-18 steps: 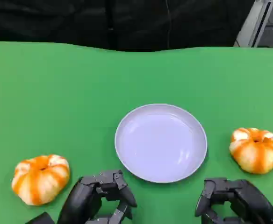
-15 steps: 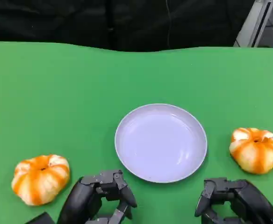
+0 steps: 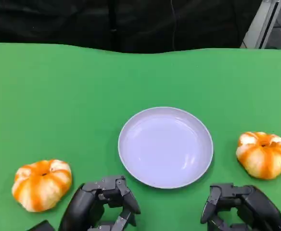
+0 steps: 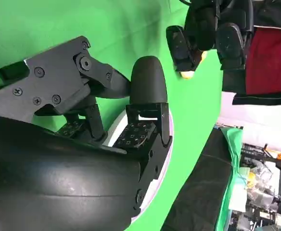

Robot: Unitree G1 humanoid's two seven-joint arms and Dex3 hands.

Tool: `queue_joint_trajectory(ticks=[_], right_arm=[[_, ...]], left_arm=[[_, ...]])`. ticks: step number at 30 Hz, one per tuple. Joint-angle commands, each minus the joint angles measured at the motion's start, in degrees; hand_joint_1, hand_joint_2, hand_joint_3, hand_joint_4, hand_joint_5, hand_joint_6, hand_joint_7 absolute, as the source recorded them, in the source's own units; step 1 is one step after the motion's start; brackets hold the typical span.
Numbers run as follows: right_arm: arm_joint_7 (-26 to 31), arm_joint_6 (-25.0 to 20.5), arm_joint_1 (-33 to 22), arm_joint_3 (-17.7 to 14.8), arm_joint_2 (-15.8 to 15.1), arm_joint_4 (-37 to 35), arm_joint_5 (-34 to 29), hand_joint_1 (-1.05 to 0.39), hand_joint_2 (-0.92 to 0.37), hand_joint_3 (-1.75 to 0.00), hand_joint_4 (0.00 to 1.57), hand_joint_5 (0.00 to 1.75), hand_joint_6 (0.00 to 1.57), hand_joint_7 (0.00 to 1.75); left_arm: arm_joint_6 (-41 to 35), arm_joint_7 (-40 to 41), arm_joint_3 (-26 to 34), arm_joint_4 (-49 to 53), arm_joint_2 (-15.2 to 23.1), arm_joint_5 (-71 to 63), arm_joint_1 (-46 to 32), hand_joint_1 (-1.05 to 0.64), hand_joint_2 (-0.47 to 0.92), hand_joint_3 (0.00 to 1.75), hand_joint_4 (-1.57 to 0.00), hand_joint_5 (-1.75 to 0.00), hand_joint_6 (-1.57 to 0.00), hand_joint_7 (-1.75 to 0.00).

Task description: Grasp the bread from the table and place it into the plate.

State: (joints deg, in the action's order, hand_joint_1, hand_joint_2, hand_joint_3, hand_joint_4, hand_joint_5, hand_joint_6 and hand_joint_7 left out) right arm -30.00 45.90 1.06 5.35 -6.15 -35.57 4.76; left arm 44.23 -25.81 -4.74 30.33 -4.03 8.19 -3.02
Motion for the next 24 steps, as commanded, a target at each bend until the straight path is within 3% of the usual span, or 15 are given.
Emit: queue_joint_trajectory(ticks=[1, 2, 3, 4, 6, 9, 10, 15, 20, 24], right_arm=[[-0.15, 0.53, -0.34, -0.43, -0.71, 0.05, 0.66, -0.1, -0.65, -0.89, 0.83, 1.45, 0.87, 1.15], [-0.13, 0.38, -0.4, -0.41, -0.73, 0.19, 0.63, -0.1, -0.65, -0.89, 0.83, 1.45, 0.87, 1.15], [-0.01, 0.33, -0.43, -0.41, -0.77, 0.28, 0.51, -0.09, -0.65, -0.89, 0.83, 1.45, 0.87, 1.15], [0.2, 0.4, -0.45, -0.42, -0.81, 0.33, 0.27, -0.09, -0.65, -0.89, 0.83, 1.45, 0.87, 1.14], [0.45, 0.53, -0.46, -0.42, -0.86, 0.35, 0.0, -0.09, -0.65, -0.9, 0.83, 1.45, 0.87, 1.14], [0.28, 0.72, -0.43, -0.37, -0.83, 0.28, 0.12, -0.09, -0.65, -0.9, 0.83, 1.45, 0.87, 1.13], [0.13, 0.59, -0.45, -0.36, -0.8, 0.34, 0.3, -0.09, -0.65, -0.9, 0.83, 1.45, 0.87, 1.13], [0.02, 0.57, -0.44, -0.38, -0.77, 0.34, 0.43, -0.1, -0.65, -0.9, 0.83, 1.45, 0.87, 1.13], [-0.05, 0.26, -0.57, -0.28, -0.67, 0.75, 0.52, -0.1, -0.64, -0.9, 0.83, 1.45, 0.88, 1.14], [0.22, 0.48, -0.55, -0.3, -0.64, 0.7, 0.26, -0.09, -0.64, -0.91, 0.83, 1.44, 0.88, 1.14]], left_arm=[[0.22, -0.81, 0.34, -0.53, 0.34, 2.16, -0.43, -0.19, 0.62, 0.77, -1.04, -0.53, -1.13, -0.19], [-0.07, -1.0, 0.23, -0.84, 0.34, 2.57, -0.61, -0.22, 0.62, 0.68, -0.97, -0.27, -1.0, -0.08], [-0.88, -1.42, 0.11, -1.33, 0.46, 3.1, -0.86, -0.23, 0.63, 0.65, -0.95, -0.16, -0.95, -0.04], [-1.4, -1.9, 0.02, -1.61, 0.63, 3.53, -0.97, -0.26, 0.69, 0.5, -0.84, -0.07, -0.81, -0.02], [-1.99, -2.47, -0.05, -1.92, 0.84, 3.97, -1.07, -0.29, 0.81, 0.24, -0.74, -0.02, -0.7, -0.01], [-2.85, -4.43, -0.1, -2.58, 1.12, 5.54, -1.21, -0.32, 0.89, 0.09, -0.54, 0.0, -0.48, 0.0], [-3.17, -5.06, -0.06, -2.78, 1.13, 6.09, -1.28, -0.32, 0.91, 0.07, -0.47, 0.0, -0.39, 0.0], [-3.25, -5.92, 0.22, -3.69, 1.24, 6.37, -1.51, -0.38, 0.92, 0.08, -0.36, 0.0, -0.25, 0.0], [-0.26, -2.02, 1.24, -7.06, 1.2, 2.66, -2.16, -0.69, 0.92, 0.18, -0.29, 0.0, -0.08, 0.0], [-0.07, 1.77, 1.73, -10.91, 1.45, -0.47, -2.86, -0.77, 0.92, 0.18, -0.25, 0.0, -0.01, 0.0]])
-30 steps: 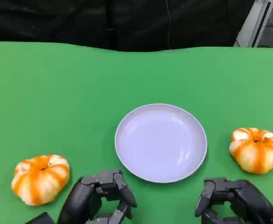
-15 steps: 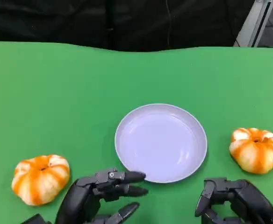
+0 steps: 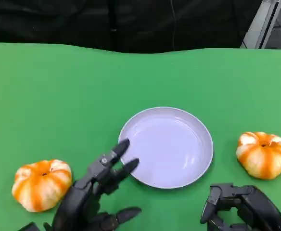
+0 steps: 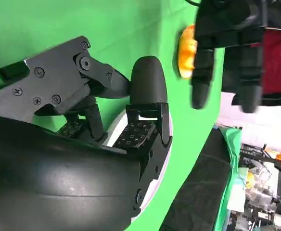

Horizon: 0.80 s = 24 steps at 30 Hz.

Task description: Grasp the bread from the table and place it into the plate.

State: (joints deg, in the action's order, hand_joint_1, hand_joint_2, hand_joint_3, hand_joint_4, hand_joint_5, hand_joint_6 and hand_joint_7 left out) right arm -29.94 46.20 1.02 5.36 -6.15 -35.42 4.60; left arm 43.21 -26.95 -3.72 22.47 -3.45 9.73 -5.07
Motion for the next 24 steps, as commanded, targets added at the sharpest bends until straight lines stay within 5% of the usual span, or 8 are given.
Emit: queue_joint_trajectory(ticks=[1, 7, 15, 24], right_arm=[[0.16, 0.19, -0.52, -0.31, -0.64, 0.55, 0.42, -0.09, -0.64, -0.91, 0.83, 1.44, 0.88, 1.14], [-0.12, 0.09, -0.49, -0.35, -0.63, 0.18, 0.7, -0.1, -0.64, -0.91, 0.84, 1.44, 0.87, 1.13], [-0.15, -0.21, -0.55, -0.33, -0.6, 0.3, 0.77, -0.1, -0.64, -0.91, 0.84, 1.43, 0.88, 1.14], [-0.31, -0.25, -0.8, -0.23, -0.6, 0.72, 0.88, -0.09, -0.64, -0.91, 0.84, 1.43, 0.87, 1.14]], left_arm=[[0.83, 3.23, 0.57, -3.25, 0.94, -2.17, -0.9, -0.78, 0.92, 0.18, -0.25, 0.0, -0.01, 0.0], [-2.87, 13.28, 4.58, -17.17, 5.2, -19.29, -4.03, -0.82, 0.92, 0.14, -0.22, 0.0, -0.09, -0.03], [-18.3, 23.32, 6.75, -33.86, 9.4, -45.69, -8.7, -0.99, 0.92, 0.28, -0.36, -0.04, -0.21, -0.03], [-33.01, 27.94, 4.7, -37.04, 12.2, -59.9, -9.59, -0.99, 0.92, 0.37, -0.4, -0.02, -0.34, -0.04]])
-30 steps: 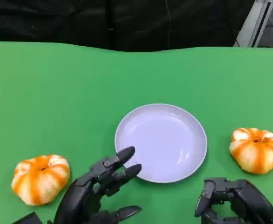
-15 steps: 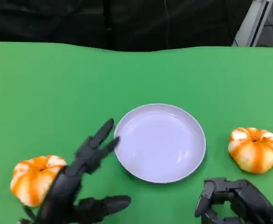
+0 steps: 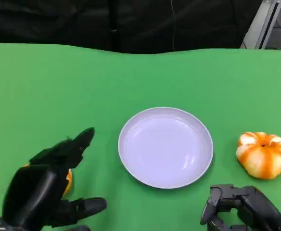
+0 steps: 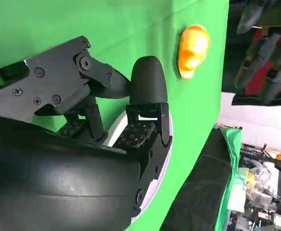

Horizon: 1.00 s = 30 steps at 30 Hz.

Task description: Grasp the bread from the table and place it into the plate.

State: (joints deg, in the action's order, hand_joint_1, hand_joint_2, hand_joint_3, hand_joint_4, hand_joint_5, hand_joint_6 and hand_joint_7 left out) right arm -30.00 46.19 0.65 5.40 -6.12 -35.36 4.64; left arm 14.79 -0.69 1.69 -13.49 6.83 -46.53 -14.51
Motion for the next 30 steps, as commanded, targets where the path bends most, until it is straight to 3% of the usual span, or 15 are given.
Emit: queue_joint_trajectory(ticks=[1, 15, 23, 30], right_arm=[[-0.16, -0.37, -0.46, -0.25, -0.63, 0.8, 0.75, -0.09, -0.64, -0.91, 0.84, 1.44, 0.87, 1.14], [-0.02, 0.03, -0.47, -0.34, -0.91, 0.8, 0.37, -0.09, -0.66, -0.88, 0.84, 1.44, 0.87, 1.14], [-0.24, 0.03, -0.41, -0.4, -0.93, 0.74, 0.58, -0.1, -0.65, -0.89, 0.84, 1.45, 0.87, 1.15], [-0.83, -0.25, -0.49, -0.65, -1.06, 0.89, 1.5, -0.11, -0.65, -0.89, 0.84, 1.45, 0.87, 1.16]], left_arm=[[-5.91, 2.1, -0.91, -1.07, 2.28, -4.72, -0.01, -1.0, 0.92, 0.38, -0.4, -0.02, -0.35, -0.04], [-15.92, 5.19, -2.63, 6.19, 8.38, -6.75, 3.35, -1.03, 0.92, 0.4, -0.41, 0.0, -0.4, -0.01], [-17.65, 6.75, -3.99, 8.29, 10.21, -5.44, 4.17, -1.03, 0.92, 0.41, -0.42, 0.0, -0.41, -0.01], [-19.38, 1.62, -5.54, 16.96, 12.95, -0.01, 8.61, -1.05, 0.92, 0.49, -0.46, -0.02, -0.37, -0.01]])
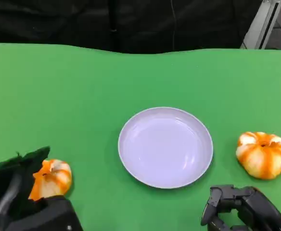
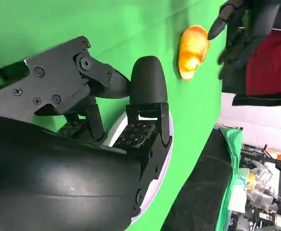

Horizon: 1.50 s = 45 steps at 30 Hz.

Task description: Grasp the bread from the table and place it into the plate.

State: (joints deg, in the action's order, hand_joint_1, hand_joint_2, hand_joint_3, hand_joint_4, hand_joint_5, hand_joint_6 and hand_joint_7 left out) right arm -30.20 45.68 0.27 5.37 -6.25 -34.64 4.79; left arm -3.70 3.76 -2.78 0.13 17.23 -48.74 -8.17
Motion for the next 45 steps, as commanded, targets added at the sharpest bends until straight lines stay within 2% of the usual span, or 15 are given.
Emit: queue_joint_trajectory(ticks=[1, 5, 7, 10, 21, 24, 26, 27, 28, 29, 31, 34, 35, 37, 45], right_arm=[[-0.74, 0.32, -0.05, -0.65, -0.94, 0.05, 1.48, -0.11, -0.65, -0.89, 0.84, 1.44, 0.87, 1.16], [-0.72, 0.44, -0.03, -0.71, -0.91, 0.01, 1.42, -0.12, -0.65, -0.9, 0.84, 1.44, 0.86, 1.16], [-0.51, 0.3, -0.11, -0.73, -0.85, 0.2, 1.29, -0.11, -0.65, -0.9, 0.84, 1.43, 0.87, 1.17], [-0.83, -0.03, -0.16, -0.75, -0.8, 0.37, 1.75, -0.1, -0.66, -0.9, 0.84, 1.44, 0.86, 1.17], [-0.8, -0.58, -0.38, -0.72, -0.7, 1.1, 1.99, -0.09, -0.68, -0.86, 0.83, 1.43, 0.86, 1.16], [-0.82, -0.67, -0.36, -0.7, -0.62, 1.15, 2.09, -0.09, -0.68, -0.86, 0.83, 1.43, 0.86, 1.16], [-0.75, -0.54, -0.32, -0.69, -0.6, 1.13, 2.01, -0.09, -0.68, -0.85, 0.83, 1.43, 0.86, 1.16], [-0.62, -0.39, -0.24, -0.67, -0.61, 1.03, 1.8, -0.09, -0.68, -0.85, 0.83, 1.43, 0.86, 1.16], [-0.48, -0.24, -0.17, -0.64, -0.64, 0.95, 1.56, -0.09, -0.68, -0.85, 0.84, 1.43, 0.86, 1.16], [-0.37, -0.15, -0.12, -0.62, -0.65, 0.89, 1.38, -0.09, -0.68, -0.86, 0.84, 1.43, 0.86, 1.16], [-0.27, -0.08, -0.09, -0.6, -0.67, 0.85, 1.23, -0.1, -0.67, -0.86, 0.84, 1.43, 0.86, 1.16], [-0.39, -0.19, -0.05, -0.59, -0.53, 0.79, 1.51, -0.1, -0.67, -0.87, 0.84, 1.43, 0.86, 1.16], [-0.51, -0.28, -0.02, -0.59, -0.42, 0.74, 1.73, -0.09, -0.67, -0.87, 0.83, 1.43, 0.86, 1.16], [-0.54, -0.32, 0.01, -0.59, -0.24, 0.53, 1.88, -0.09, -0.67, -0.87, 0.83, 1.43, 0.86, 1.17], [-0.31, 0.14, 0.12, -0.52, 0.06, 0.18, 1.46, -0.09, -0.65, -0.89, 0.84, 1.44, 0.86, 1.17]], left_arm=[[-1.03, -3.48, -1.45, 4.16, 3.0, 2.76, 2.8, -1.05, 0.92, 0.49, -0.46, -0.02, -0.38, -0.01], [-0.92, -3.92, -2.76, 5.68, 4.07, 4.47, 3.67, -1.05, 0.92, 0.48, -0.47, -0.02, -0.39, -0.01], [-0.25, -3.98, -3.57, 6.83, 4.43, 5.52, 4.1, -0.66, 0.87, 0.17, -0.5, -0.01, -0.4, -0.01], [-0.28, -4.68, -4.67, 8.1, 5.02, 6.79, 4.6, -0.47, 0.83, 0.03, -0.49, 0.0, -0.36, 0.0], [-5.1, -8.27, -8.81, 11.88, 6.61, 6.8, 7.98, -0.41, 0.77, 0.0, -0.45, -0.01, -0.34, -0.01], [-7.71, -6.6, -9.55, 12.16, 5.65, 6.05, 8.8, -0.27, 0.76, 0.0, -0.8, -0.17, -0.76, -0.08], [-7.59, -5.37, -9.67, 12.49, 5.61, 6.35, 8.94, -0.23, 0.77, 0.0, -0.71, -0.7, -0.94, -0.1], [-6.51, -3.76, -9.52, 13.46, 5.5, 6.82, 9.05, -0.23, 0.77, 0.0, -0.68, -0.81, -0.97, -0.1], [-5.67, -2.38, -9.42, 14.25, 5.38, 7.2, 9.13, -0.19, 0.78, 0.0, -0.66, -1.17, -0.97, -0.33], [-5.01, -1.31, -9.39, 14.9, 5.32, 7.52, 9.21, -0.15, 0.78, 0.0, -0.62, -1.5, -0.78, -0.88], [-4.43, -0.28, -9.57, 15.59, 5.41, 7.92, 9.37, -0.13, 0.78, 0.0, -0.6, -1.68, -0.64, -1.24], [-3.2, 1.96, -9.27, 16.55, 4.91, 9.13, 9.41, -0.12, 0.78, 0.0, -0.59, -1.72, -0.61, -1.33], [-2.41, 3.38, -8.92, 17.06, 4.44, 9.86, 9.35, -0.07, 0.79, 0.01, -0.63, -1.74, -0.56, -1.58], [-1.01, 5.18, -8.59, 18.0, 3.97, 11.08, 9.32, -0.04, 0.79, 0.02, -0.65, -1.74, -0.53, -1.7], [1.81, 8.26, -8.77, 19.27, 3.81, 13.51, 9.29, -0.05, 0.78, 0.01, -0.68, -1.75, -0.52, -1.75]])
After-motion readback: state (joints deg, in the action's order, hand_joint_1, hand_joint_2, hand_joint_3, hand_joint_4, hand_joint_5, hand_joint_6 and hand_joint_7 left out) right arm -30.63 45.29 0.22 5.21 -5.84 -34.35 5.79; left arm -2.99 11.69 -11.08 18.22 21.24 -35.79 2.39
